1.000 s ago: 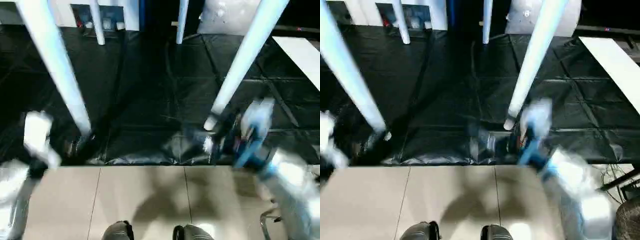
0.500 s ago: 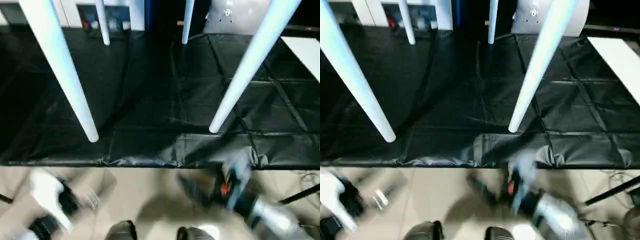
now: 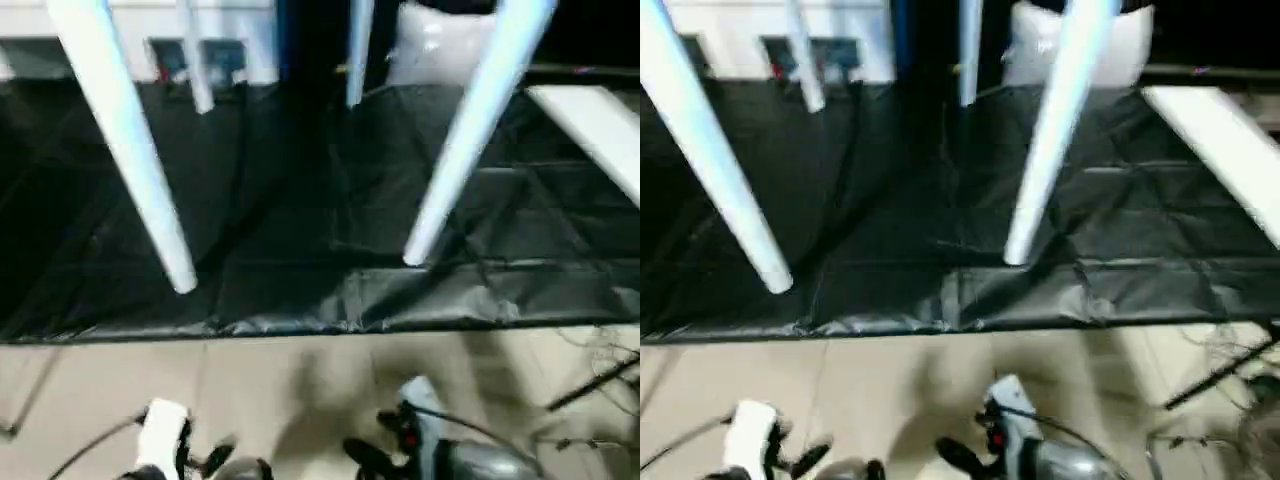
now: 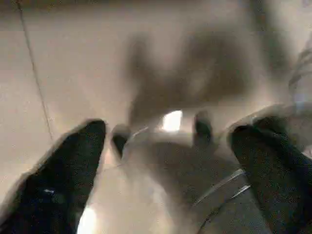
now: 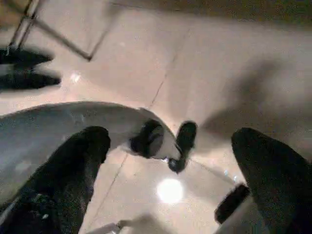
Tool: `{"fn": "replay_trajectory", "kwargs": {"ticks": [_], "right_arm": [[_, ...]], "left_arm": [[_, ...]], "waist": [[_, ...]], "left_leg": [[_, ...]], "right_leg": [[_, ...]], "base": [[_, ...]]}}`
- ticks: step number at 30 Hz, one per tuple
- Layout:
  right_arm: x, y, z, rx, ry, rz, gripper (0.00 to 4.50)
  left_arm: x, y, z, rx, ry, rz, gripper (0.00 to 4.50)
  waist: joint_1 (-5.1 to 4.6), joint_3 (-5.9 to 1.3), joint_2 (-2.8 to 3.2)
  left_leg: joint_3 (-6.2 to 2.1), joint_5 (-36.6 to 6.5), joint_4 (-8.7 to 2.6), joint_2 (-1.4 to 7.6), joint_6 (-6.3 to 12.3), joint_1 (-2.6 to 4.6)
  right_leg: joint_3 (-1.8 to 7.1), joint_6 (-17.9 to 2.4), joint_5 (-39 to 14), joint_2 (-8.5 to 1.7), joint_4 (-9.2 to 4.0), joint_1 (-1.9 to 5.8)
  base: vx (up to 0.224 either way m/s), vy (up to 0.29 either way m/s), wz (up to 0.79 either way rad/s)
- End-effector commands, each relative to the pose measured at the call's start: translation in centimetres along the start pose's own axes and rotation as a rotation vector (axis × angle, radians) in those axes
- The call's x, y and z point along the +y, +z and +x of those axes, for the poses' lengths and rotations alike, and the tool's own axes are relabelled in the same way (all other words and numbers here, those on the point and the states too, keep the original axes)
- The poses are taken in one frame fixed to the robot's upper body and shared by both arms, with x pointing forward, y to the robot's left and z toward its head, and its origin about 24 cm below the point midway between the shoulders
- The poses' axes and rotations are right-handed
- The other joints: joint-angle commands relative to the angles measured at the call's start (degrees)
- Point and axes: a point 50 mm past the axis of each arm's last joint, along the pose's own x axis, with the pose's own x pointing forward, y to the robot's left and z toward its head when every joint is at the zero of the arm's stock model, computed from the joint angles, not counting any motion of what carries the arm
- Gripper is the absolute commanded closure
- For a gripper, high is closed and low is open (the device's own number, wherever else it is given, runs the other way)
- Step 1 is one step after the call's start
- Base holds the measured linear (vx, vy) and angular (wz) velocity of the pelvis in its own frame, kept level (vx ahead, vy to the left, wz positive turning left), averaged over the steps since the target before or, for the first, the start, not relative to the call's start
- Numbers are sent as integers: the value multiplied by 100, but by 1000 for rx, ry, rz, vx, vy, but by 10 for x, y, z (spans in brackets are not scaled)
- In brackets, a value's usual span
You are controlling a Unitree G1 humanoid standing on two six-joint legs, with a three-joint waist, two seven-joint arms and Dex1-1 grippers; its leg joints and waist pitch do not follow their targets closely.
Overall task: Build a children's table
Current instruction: Flip table
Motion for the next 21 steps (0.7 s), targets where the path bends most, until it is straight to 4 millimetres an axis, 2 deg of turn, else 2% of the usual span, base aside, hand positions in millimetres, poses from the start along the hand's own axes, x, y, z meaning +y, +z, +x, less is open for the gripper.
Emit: {"fn": "replay_trajectory", "kwargs": {"ticks": [1, 2, 3, 4, 5, 6, 7, 8, 9, 10, 11, 12, 13, 14, 15, 16, 17, 18, 19, 20, 21], "right_arm": [[-16, -17, 3, 52, -118, 82, 0], [-32, -35, 7, 114, -313, 175, 0], [-38, -41, 6, 129, -392, 213, 0], [-41, -45, 5, 137, -435, 232, 0], [-43, -49, 4, 146, -468, 253, 0], [-44, -52, 4, 157, -487, 276, 0], [-42, -62, 4, 221, -501, 347, 0], [-41, -65, 4, 246, -503, 370, 0], [-41, -66, 4, 260, -505, 379, 0], [-41, -67, 5, 263, -513, 383, 0], [-41, -67, 5, 253, -516, 392, 0], [-40, -67, 7, 255, -525, 383, 0], [-40, -67, 8, 262, -528, 373, 0], [-40, -67, 8, 262, -528, 373, 0], [-38, -68, 11, 282, -534, 347, 0], [-37, -68, 11, 286, -536, 345, 0], [-36, -69, 12, 294, -533, 337, 0], [-35, -69, 13, 304, -528, 330, 0], [-34, -69, 14, 312, -527, 329, 0], [-34, -69, 14, 312, -527, 329, 0], [-33, -69, 15, 319, -523, 325, 0]], "left_arm": [[-3, -13, 4, 76, 32, 0, 5], [-10, -6, 17, 83, 54, -32, 5], [-12, 0, 22, 85, 65, -39, 5], [-13, 2, 24, 89, 70, -39, 5], [-14, 4, 26, 101, 74, -36, 5], [-15, 3, 28, 124, 74, -33, 5], [-17, 2, 30, 179, 97, -19, 5], [-17, 1, 31, 196, 109, -15, 5], [-17, 1, 31, 203, 117, -11, 5], [-17, 1, 32, 203, 128, -7, 5], [-17, 0, 32, 203, 133, -24, 5], [-20, -1, 33, 205, 128, -62, 5], [-22, -2, 34, 210, 125, -82, 5], [-22, -2, 34, 210, 125, -82, 5], [-27, -2, 35, 220, 110, -99, 5], [-28, -3, 36, 226, 105, -102, 5], [-30, -5, 36, 254, 101, -122, 5], [-32, -7, 37, 272, 106, -142, 5], [-33, -6, 37, 269, 106, -150, 5], [-33, -6, 37, 269, 106, -150, 5], [-35, -6, 38, 267, 109, -157, 5]], "waist": [[-61, -225, 112], [-77, -244, 51], [-77, -246, 149], [-68, -213, 140], [-32, -202, 103], [-16, -174, 158], [75, -219, 199], [404, -283, 212], [433, -343, -67], [310, -240, -266], [281, -132, -245], [312, -103, -166], [418, -131, -90], [378, -210, -82], [196, -279, -15], [141, -299, 129], [105, -296, 115], [50, -248, 26], [44, -205, 51], [20, -203, 49], [-34, -216, 20]], "left_leg": [[-461, -4519, -631, 500, -731, 165], [-434, -4524, -618, 489, -732, 191], [-401, -4665, -609, 469, -785, 256], [-317, -4919, -648, 477, -790, 324], [-251, -4976, -720, 486, -732, 275], [-214, -4999, -804, 488, -720, 185], [-124, -5010, -1084, 530, -734, -104], [153, -5017, -1440, 550, -870, -608], [349, -3911, -1082, 406, -770, -99], [117, -2971, 451, 181, -662, 794], [-165, -1580, 946, -93, -278, 794], [-509, -750, 821, -253, -30, -40], [-580, -1162, 272, 89, -194, 51], [-548, -1503, 21, 178, -246, 264], [-565, -2144, -341, 423, -223, 304], [-503, -2601, -416, 448, -209, 277], [-451, -2806, -419, 446, -192, 302], [-414, -3097, -427, 399, -193, 264], [-434, -3274, -437, 400, -233, 260], [-445, -3386, -436, 383, -271, 265], [-496, -3437, -450, 374, -300, 243]], "right_leg": [[169, -748, -3083, -569, -551, -31], [165, -794, -3007, -571, -543, -52], [118, -893, -2975, -577, -539, -109], [-43, -834, -2934, -468, -587, -134], [-146, -757, -2900, -415, -551, -58], [-166, -727, -2935, -385, -459, -1], [-125, -700, -2713, -303, 66, 284], [-53, -612, -2251, -134, 1002, 662], [379, -343, -3535, -302, 575, 106], [460, -331, -5603, -869, -836, -883], [520, -343, -6437, -960, -1170, -1112], [821, -336, -5891, -1075, -823, -34], [616, -330, -5008, -1048, -627, 62], [530, -486, -4170, -802, -512, -47], [367, -950, -2121, -422, -172, -38], [300, -1273, -1379, -424, -128, 12], [299, -1359, -1378, -456, -186, 0], [309, -1285, -2086, -531, -327, 8], [297, -1172, -2557, -555, -367, -16], [279, -1036, -2943, -581, -427, -14], [250, -831, -3334, -619, -485, 28]], "base": [[0, 0, 0], [0, 0, 0], [0, 0, 0], [0, 0, 0], [-51, 12, 2], [-51, 12, 2], [-71, -11, -5], [-87, -51, -4], [-87, -51, -4], [-11, -141, 17], [65, -112, -1], [65, -112, -1], [87, 9, -20], [0, 0, 0], [0, 0, 0], [-54, -12, 23], [0, 0, 0], [0, 0, 0], [0, 0, 0], [0, 0, 0], [0, 0, 0]]}}
